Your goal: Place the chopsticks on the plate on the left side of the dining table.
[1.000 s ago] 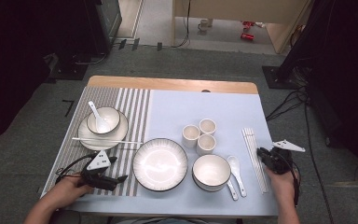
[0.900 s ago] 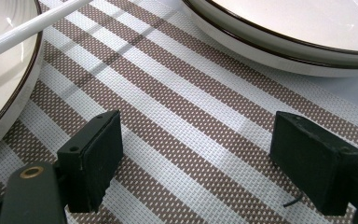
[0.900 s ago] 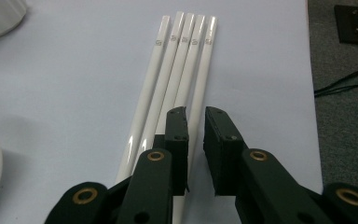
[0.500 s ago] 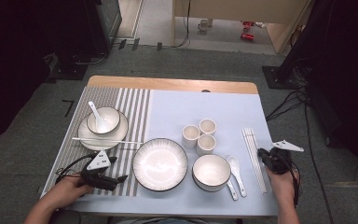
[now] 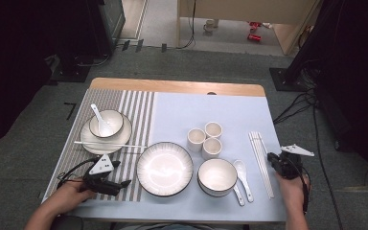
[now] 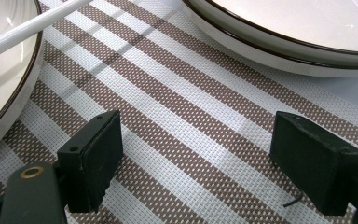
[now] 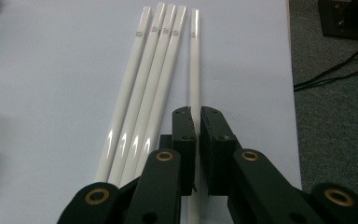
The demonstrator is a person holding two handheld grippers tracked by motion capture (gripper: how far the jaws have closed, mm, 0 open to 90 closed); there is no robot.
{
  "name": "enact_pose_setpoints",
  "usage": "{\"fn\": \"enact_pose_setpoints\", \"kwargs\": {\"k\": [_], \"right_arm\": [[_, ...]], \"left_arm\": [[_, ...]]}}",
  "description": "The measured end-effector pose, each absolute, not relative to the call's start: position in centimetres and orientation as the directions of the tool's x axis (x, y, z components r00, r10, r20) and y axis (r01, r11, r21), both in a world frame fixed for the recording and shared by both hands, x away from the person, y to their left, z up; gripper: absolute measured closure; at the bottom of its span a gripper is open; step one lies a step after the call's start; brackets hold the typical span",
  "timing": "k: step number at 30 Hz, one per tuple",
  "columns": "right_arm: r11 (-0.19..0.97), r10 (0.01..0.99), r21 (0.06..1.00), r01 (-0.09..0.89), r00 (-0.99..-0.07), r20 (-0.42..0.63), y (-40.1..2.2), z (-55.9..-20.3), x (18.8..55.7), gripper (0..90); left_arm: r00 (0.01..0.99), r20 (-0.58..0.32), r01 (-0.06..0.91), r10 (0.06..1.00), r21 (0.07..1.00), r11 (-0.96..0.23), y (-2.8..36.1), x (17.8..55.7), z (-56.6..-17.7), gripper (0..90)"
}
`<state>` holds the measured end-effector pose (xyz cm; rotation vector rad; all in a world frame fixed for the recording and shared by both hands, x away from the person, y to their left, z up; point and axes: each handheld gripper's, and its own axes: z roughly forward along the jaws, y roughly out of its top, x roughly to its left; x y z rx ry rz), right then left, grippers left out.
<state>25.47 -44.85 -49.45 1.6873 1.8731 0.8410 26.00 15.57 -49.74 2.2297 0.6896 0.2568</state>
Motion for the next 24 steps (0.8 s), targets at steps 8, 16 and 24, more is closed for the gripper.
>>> {"fn": "enact_pose_setpoints", "kwargs": {"k": [8,16,24], "right_arm": [[0.008,0.996,0.721,0.693,-0.072,0.058,-45.49,-49.51,25.52,84.9],[-0.003,0.997,0.73,0.683,-0.058,0.059,-45.64,-49.69,26.02,82.8],[0.014,0.996,0.729,0.685,-0.073,0.049,-45.63,-49.71,25.78,81.4]], "left_arm": [[0.833,-0.034,0.397,0.552,0.731,-0.555,15.58,26.01,-49.73,17.1],[0.833,-0.034,0.397,0.552,0.731,-0.554,15.58,26.01,-49.73,17.1],[0.833,-0.034,0.397,0.552,0.731,-0.554,15.58,26.01,-49.73,17.1]]}}
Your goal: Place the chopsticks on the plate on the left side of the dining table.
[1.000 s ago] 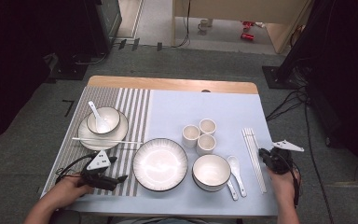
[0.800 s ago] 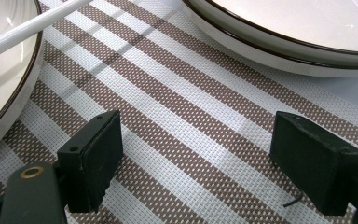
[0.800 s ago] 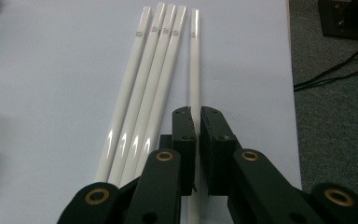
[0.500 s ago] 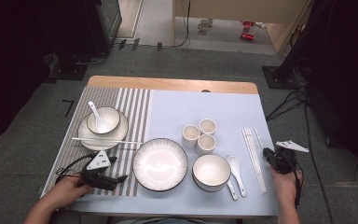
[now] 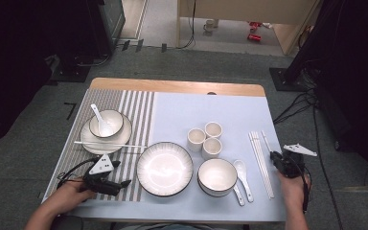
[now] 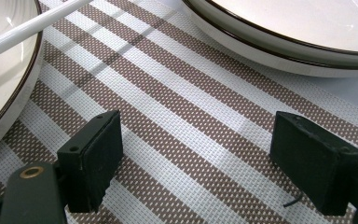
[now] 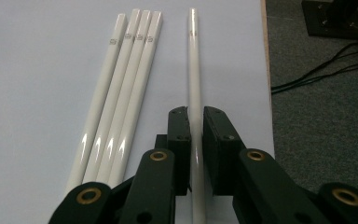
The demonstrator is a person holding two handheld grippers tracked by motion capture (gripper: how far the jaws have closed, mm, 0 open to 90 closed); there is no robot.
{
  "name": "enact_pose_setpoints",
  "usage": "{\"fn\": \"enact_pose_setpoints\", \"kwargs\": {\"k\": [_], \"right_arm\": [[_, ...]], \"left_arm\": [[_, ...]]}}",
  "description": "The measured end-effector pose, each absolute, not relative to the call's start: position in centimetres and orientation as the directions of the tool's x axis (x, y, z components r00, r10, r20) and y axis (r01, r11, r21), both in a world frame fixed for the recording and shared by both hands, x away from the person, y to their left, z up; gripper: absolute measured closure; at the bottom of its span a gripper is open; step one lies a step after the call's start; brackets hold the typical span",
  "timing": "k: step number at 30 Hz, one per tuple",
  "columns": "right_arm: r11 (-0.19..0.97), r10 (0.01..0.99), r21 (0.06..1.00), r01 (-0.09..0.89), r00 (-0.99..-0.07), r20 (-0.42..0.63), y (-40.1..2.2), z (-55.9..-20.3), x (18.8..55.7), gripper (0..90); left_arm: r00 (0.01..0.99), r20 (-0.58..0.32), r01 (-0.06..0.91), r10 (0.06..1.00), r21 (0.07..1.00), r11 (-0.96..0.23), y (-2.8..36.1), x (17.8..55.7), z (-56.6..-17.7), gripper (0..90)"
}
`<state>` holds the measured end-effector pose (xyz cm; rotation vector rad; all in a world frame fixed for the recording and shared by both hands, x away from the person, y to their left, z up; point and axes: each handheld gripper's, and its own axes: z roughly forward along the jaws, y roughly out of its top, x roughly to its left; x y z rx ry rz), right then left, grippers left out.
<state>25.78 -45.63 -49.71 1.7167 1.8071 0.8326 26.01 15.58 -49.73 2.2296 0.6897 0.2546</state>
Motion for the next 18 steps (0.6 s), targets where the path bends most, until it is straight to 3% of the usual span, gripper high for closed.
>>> {"fn": "enact_pose_setpoints", "kwargs": {"k": [3,18], "right_arm": [[0.02,0.997,0.728,0.685,-0.07,0.039,-45.55,-49.72,25.84,84.8],[0.013,0.995,0.722,0.691,-0.079,0.058,-45.48,-49.21,25.78,85.3]], "left_arm": [[0.833,-0.034,0.397,0.552,0.732,-0.554,15.57,26.0,-49.74,17.1],[0.833,-0.035,0.398,0.552,0.732,-0.554,15.58,26.01,-49.73,17.1]]}}
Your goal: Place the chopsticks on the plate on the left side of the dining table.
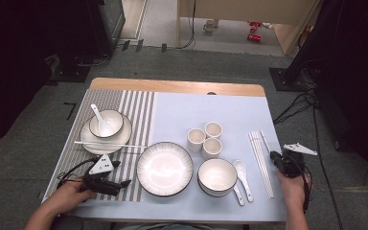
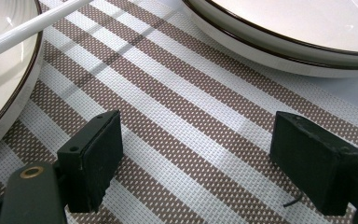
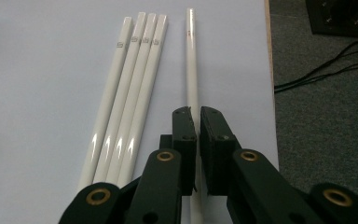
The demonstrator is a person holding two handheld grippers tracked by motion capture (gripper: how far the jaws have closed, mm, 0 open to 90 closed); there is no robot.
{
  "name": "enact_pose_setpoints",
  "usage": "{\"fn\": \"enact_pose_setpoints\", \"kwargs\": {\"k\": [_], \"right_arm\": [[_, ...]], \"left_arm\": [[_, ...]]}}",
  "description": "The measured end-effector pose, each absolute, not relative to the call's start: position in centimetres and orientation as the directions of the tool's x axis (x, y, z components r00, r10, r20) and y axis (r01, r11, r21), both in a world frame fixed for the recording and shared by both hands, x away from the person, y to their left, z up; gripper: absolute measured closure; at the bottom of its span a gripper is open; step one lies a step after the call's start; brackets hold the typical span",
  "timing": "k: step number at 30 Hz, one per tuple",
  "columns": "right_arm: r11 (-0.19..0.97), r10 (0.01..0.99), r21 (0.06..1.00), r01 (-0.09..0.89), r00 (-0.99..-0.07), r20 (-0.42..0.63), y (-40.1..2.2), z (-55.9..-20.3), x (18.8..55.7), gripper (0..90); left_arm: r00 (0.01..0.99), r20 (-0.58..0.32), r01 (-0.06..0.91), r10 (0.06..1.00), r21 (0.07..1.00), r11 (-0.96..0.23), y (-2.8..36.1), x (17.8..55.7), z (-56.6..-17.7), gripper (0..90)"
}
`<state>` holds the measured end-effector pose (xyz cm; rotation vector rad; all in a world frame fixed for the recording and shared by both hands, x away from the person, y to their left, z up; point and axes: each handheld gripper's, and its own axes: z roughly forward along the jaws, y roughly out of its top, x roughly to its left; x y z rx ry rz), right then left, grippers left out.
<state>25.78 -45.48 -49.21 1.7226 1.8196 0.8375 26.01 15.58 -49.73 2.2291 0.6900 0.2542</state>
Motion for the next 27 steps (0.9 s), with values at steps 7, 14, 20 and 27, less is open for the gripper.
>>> {"fn": "enact_pose_setpoints", "kwargs": {"k": [7,14,20,27], "right_arm": [[0.002,0.994,0.722,0.692,-0.081,0.075,-45.2,-48.9,25.9,85.3],[0.003,0.991,0.719,0.695,-0.098,0.09,-45.0,-48.5,25.9,85.3],[0.027,0.988,0.72,0.693,-0.129,0.087,-44.5,-48.2,26.0,85.3],[0.055,0.982,0.722,0.69,-0.17,0.087,-43.6,-47.9,26.0,85.4]], "left_arm": [[0.833,-0.035,0.398,0.552,0.732,-0.553,15.6,26.0,-49.7,17.1],[0.833,-0.034,0.397,0.552,0.732,-0.554,15.6,26.0,-49.7,17.1],[0.833,-0.034,0.397,0.552,0.732,-0.554,15.6,26.0,-49.7,17.1],[0.833,-0.03,0.395,0.553,0.732,-0.556,15.5,26.0,-49.7,17.1]]}}
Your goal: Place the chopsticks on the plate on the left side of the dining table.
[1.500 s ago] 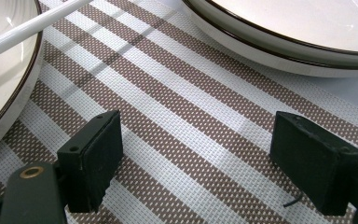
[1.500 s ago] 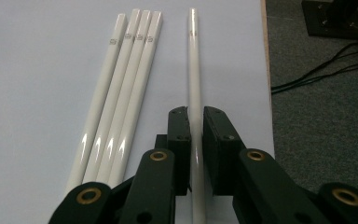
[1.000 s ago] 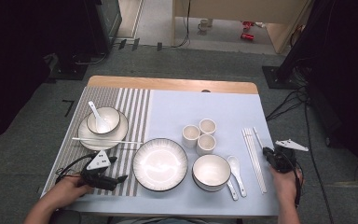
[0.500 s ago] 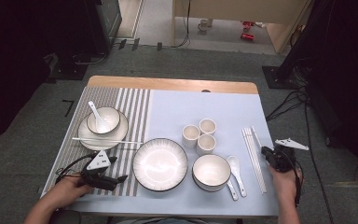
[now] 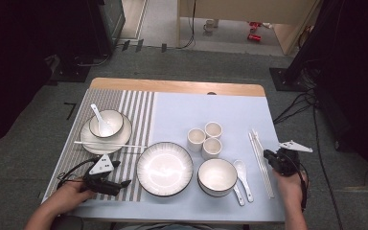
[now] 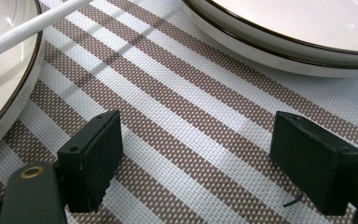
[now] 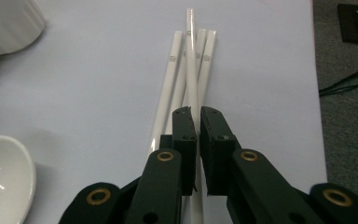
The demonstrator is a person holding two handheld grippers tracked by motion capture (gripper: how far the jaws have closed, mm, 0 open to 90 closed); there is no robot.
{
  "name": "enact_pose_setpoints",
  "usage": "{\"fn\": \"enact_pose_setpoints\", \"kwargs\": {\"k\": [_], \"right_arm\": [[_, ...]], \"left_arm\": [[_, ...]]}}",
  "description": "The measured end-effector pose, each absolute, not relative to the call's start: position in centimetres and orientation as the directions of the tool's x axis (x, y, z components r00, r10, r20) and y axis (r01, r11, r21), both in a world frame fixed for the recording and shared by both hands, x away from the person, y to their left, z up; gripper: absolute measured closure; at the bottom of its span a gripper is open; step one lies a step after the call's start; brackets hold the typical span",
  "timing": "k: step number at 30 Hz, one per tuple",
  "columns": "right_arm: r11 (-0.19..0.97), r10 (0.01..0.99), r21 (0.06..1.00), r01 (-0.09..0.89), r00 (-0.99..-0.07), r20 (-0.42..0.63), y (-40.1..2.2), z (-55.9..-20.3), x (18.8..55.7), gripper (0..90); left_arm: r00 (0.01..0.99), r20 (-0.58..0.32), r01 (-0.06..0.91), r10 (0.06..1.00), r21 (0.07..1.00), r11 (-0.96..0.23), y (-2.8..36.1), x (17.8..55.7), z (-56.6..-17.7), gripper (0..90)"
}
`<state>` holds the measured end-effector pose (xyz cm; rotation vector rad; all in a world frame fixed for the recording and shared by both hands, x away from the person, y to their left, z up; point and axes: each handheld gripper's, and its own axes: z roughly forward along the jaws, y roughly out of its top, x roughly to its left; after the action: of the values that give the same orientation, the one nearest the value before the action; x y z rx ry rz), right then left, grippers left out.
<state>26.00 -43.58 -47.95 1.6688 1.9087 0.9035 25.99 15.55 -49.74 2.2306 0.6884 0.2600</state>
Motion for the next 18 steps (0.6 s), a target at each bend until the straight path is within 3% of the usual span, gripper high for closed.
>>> {"fn": "enact_pose_setpoints", "kwargs": {"k": [18], "right_arm": [[0.13,0.956,0.716,0.686,-0.278,0.093,-41.4,-47.5,26.3,85.4]], "left_arm": [[0.833,-0.028,0.394,0.553,0.732,-0.556,15.5,26.0,-49.7,17.1]]}}
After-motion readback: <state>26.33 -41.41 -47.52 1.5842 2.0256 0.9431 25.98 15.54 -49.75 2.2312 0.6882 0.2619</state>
